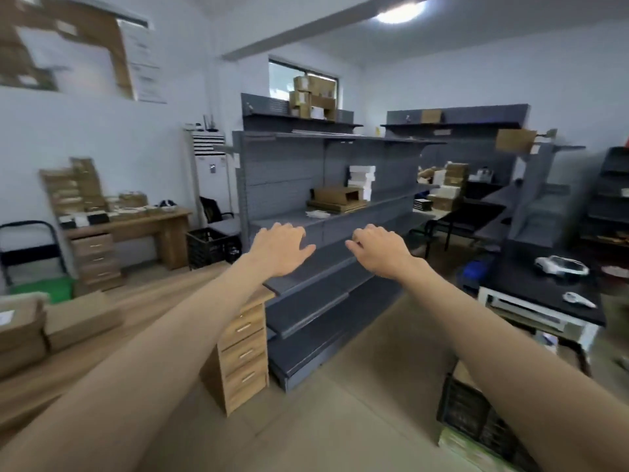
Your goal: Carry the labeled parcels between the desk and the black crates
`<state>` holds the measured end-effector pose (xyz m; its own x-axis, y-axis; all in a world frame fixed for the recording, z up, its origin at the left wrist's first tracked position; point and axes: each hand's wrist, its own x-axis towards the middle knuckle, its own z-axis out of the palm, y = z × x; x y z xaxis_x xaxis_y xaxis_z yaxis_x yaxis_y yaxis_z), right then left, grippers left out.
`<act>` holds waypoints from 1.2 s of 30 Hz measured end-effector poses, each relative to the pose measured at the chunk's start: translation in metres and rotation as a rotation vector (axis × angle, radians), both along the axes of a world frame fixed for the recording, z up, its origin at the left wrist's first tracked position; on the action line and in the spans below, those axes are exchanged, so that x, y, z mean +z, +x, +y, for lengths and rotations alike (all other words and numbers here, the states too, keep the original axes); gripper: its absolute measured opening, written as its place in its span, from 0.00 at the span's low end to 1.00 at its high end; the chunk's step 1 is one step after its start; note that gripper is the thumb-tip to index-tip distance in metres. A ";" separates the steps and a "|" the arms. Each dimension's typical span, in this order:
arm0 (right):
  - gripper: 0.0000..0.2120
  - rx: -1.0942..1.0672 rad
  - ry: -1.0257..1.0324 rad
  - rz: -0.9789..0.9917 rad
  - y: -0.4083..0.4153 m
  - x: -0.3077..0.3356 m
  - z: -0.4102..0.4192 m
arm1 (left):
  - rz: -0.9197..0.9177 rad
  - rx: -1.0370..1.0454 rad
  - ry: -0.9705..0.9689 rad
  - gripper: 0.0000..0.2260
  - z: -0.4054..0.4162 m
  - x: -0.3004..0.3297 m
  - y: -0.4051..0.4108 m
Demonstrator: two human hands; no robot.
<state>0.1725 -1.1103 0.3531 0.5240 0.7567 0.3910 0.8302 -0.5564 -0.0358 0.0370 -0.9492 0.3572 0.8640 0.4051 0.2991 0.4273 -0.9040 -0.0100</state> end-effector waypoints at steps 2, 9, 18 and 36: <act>0.17 0.089 -0.018 0.002 -0.018 -0.001 0.049 | -0.020 0.094 -0.023 0.24 0.037 -0.001 -0.033; 0.18 0.397 -0.057 0.000 -0.095 -0.003 0.185 | 0.007 0.421 -0.057 0.23 0.123 -0.015 -0.145; 0.17 0.636 -0.051 -0.006 -0.168 -0.027 0.309 | -0.015 0.669 -0.065 0.21 0.195 -0.029 -0.230; 0.21 0.821 -0.046 0.039 -0.188 -0.016 0.575 | 0.041 0.964 0.003 0.28 0.406 -0.002 -0.280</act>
